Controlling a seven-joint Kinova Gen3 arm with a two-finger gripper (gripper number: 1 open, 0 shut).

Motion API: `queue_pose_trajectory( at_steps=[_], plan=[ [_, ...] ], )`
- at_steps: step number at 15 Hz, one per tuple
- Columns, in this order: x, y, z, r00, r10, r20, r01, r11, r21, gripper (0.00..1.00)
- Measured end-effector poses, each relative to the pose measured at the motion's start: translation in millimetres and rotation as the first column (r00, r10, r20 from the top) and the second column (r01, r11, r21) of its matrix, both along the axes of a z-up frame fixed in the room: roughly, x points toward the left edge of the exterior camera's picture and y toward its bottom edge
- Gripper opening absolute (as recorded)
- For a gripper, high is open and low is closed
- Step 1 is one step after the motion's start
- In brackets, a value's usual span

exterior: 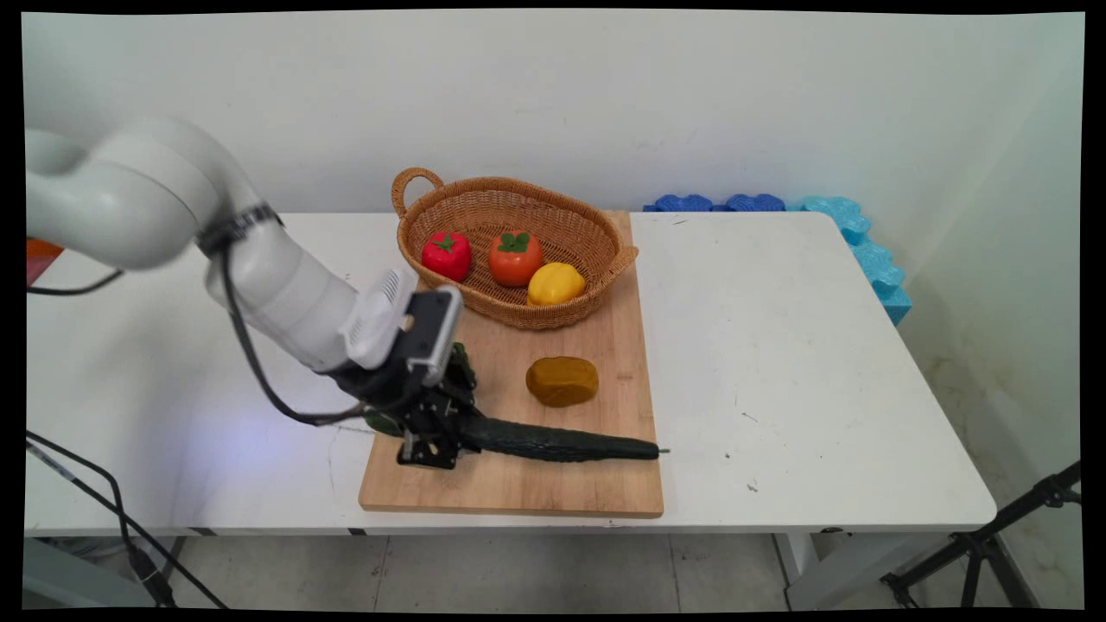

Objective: Place the picked object in the vegetable basket

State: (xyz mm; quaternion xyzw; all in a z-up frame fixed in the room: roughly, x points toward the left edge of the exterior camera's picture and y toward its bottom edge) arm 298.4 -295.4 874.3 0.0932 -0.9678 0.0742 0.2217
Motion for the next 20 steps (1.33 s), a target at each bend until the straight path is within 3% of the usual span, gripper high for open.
queue_pose_trajectory(
  at_steps=[5,10,14,20],
  plan=[
    [12.0,-2.2,74.1,0.998,0.022,-0.063,-0.021,0.999,0.026,0.0],
    [30.6,-39.6,148.5,0.986,0.134,-0.097,-0.135,0.991,-0.007,0.0],
    [40.8,-80.7,177.4,0.97,0.218,-0.11,-0.223,0.974,-0.034,0.0],
    [48.5,-133.3,179.0,0.938,0.335,-0.087,-0.34,0.94,-0.042,0.0]
  ],
)
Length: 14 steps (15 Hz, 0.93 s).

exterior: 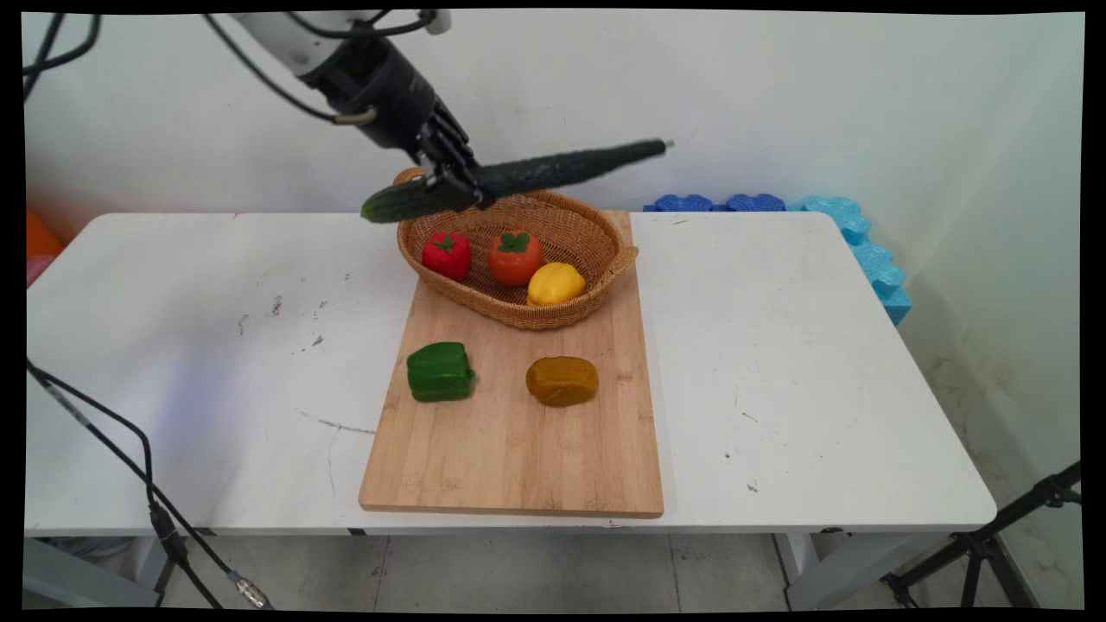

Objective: Place the picked object in the vegetable basket

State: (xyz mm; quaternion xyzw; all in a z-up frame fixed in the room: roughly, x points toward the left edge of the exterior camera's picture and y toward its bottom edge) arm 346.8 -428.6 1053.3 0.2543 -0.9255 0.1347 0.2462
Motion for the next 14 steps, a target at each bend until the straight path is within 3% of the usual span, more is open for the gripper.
queue_pose_trajectory(
  at_steps=[7,14],
  plan=[
    [6.7,-63.0,-38.3,0.987,0.146,0.064,-0.148,0.989,0.023,0.0],
    [11.1,-99.3,-82.0,0.975,0.204,0.091,-0.209,0.977,0.039,0.0]
  ],
)
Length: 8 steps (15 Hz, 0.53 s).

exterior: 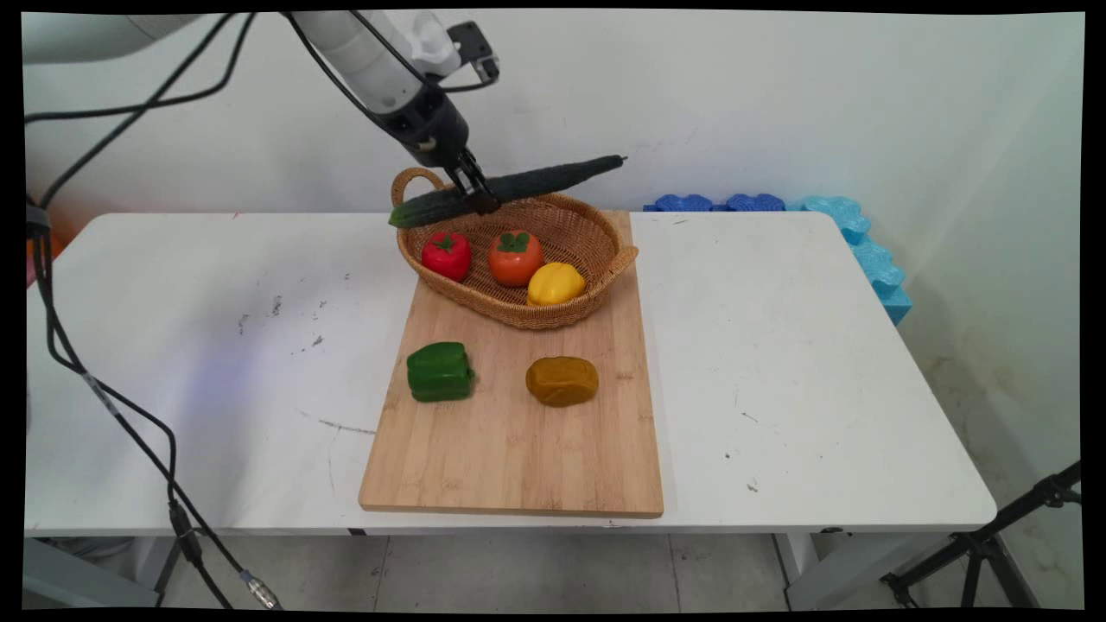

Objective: Place the picked object in the vegetable basket

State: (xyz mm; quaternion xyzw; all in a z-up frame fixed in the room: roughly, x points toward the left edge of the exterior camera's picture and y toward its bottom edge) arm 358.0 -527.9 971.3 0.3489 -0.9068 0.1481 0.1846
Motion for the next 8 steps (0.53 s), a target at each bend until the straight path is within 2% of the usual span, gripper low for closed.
queue_pose_trajectory(
  at_steps=[8],
  plan=[
    [-0.5,-19.2,-34.1,1.0,0.027,-0.012,-0.027,0.999,0.018,0.0]
  ],
)
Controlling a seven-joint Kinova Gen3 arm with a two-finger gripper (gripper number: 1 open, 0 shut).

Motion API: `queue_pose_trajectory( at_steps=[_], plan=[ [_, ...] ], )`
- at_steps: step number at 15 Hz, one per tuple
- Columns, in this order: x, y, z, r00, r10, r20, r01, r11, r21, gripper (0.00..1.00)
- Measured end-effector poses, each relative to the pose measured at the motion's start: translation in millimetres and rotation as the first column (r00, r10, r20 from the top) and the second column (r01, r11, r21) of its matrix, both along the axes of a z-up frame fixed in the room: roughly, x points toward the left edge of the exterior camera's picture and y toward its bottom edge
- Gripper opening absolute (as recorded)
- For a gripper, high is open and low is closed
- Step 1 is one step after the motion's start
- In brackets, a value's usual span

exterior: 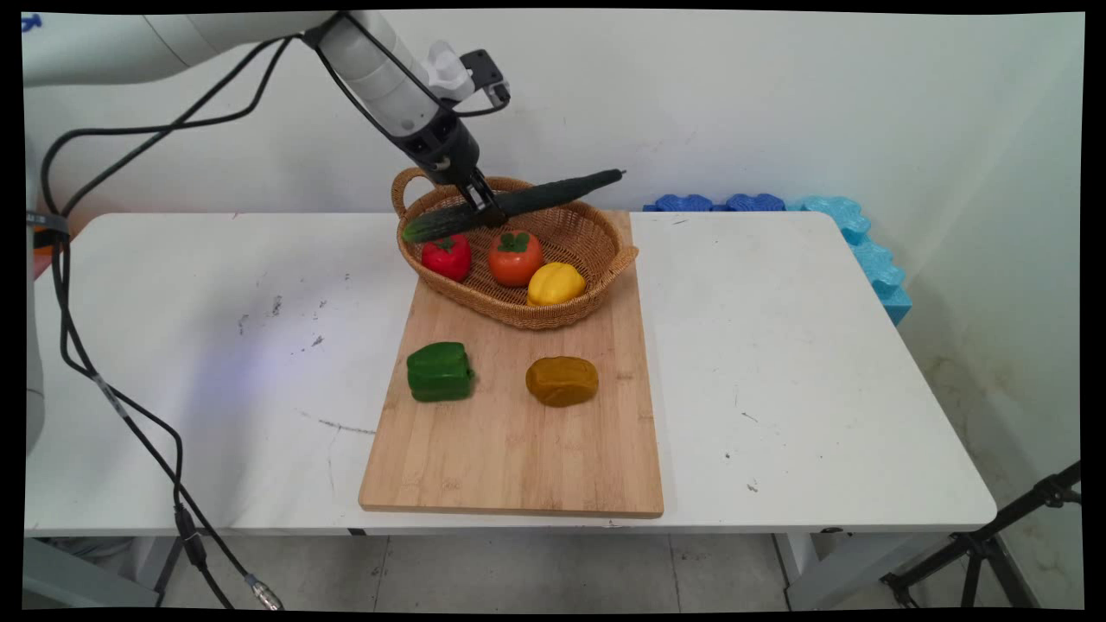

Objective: Place the picked object in the vegetable basket

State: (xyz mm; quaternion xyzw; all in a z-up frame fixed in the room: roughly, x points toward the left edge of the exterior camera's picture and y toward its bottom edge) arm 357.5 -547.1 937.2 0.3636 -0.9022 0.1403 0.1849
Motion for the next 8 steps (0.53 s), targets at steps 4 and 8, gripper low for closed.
queue_pose_trajectory(
  at_steps=[4,8],
  plan=[
    [0.3,-6.3,-10.9,1.0,0.007,-0.006,-0.007,1.0,0.001,1.0],
    [-0.2,-12.1,-19.2,1.0,0.008,-0.013,-0.008,1.0,-0.003,1.0]
  ],
)
